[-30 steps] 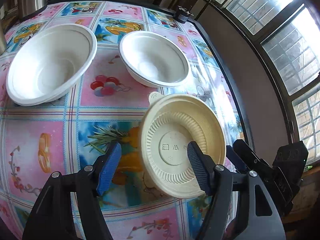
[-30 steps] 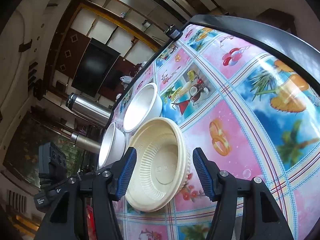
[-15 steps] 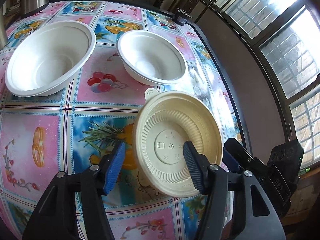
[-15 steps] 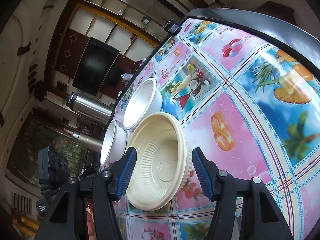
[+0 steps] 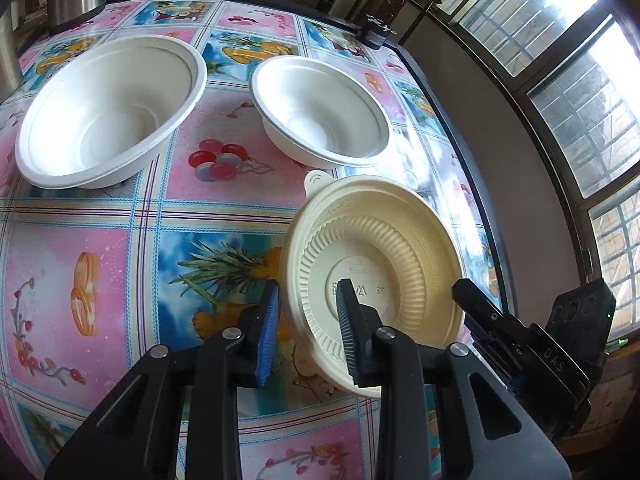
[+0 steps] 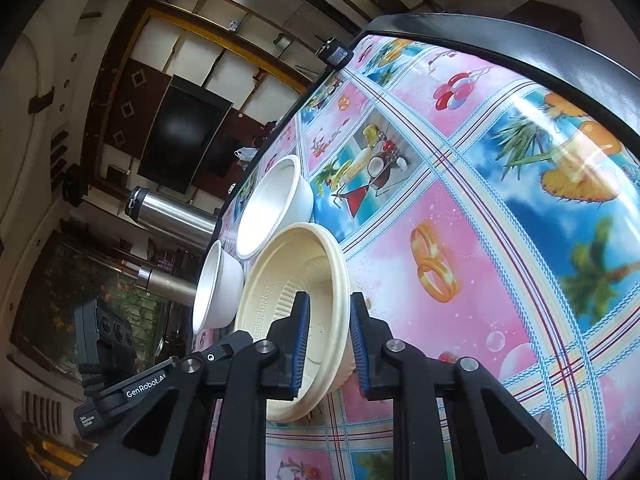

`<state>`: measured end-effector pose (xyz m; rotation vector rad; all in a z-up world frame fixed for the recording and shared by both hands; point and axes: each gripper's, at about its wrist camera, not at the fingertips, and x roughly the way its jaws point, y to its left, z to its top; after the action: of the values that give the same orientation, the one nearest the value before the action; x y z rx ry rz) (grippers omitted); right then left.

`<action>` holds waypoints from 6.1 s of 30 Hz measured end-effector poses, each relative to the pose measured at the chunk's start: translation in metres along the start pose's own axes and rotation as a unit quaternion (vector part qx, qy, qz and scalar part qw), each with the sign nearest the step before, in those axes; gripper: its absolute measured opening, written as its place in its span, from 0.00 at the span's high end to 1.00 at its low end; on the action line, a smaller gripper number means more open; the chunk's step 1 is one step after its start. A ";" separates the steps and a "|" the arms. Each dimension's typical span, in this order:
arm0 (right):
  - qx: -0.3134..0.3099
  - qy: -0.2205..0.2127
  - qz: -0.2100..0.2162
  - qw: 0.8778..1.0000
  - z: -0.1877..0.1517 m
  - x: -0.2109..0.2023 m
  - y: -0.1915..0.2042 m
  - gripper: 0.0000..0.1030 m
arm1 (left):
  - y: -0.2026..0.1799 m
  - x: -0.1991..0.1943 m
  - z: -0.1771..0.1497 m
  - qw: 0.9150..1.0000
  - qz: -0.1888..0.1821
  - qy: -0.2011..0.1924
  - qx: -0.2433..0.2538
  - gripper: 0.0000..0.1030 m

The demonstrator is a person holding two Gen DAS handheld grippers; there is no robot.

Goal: Organize plates and bowls
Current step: 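Close both grippers on the rim of the cream plastic plate, then lift the cream plate with both grippers and carry it over the red plate stack, then lower the cream plate onto the stack and open both grippers, then move both grippers toward the large white disposable bowl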

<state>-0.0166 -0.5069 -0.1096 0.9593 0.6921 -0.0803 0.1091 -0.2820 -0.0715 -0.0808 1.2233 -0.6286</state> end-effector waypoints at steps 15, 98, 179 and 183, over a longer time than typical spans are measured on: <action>-0.007 0.001 -0.015 1.000 0.000 0.004 -0.001 0.90 | 0.007 -0.001 -0.002 1.000 0.016 -0.005 0.009 0.91; -0.207 0.109 0.110 0.966 -0.201 0.054 0.233 0.89 | 0.197 -0.254 -0.157 0.974 0.109 -0.192 -0.047 0.87; -0.204 0.069 0.091 0.972 -0.172 0.101 0.215 0.78 | 0.186 -0.232 -0.148 0.913 0.349 -0.204 0.060 0.46; -0.183 0.044 0.081 0.979 -0.150 0.084 0.190 0.75 | 0.159 -0.215 -0.136 0.918 0.333 -0.202 0.078 0.46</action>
<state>0.0408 -0.2596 -0.0768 0.6631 0.6790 0.2293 0.0099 -0.0078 0.0013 0.3204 0.7228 -0.0936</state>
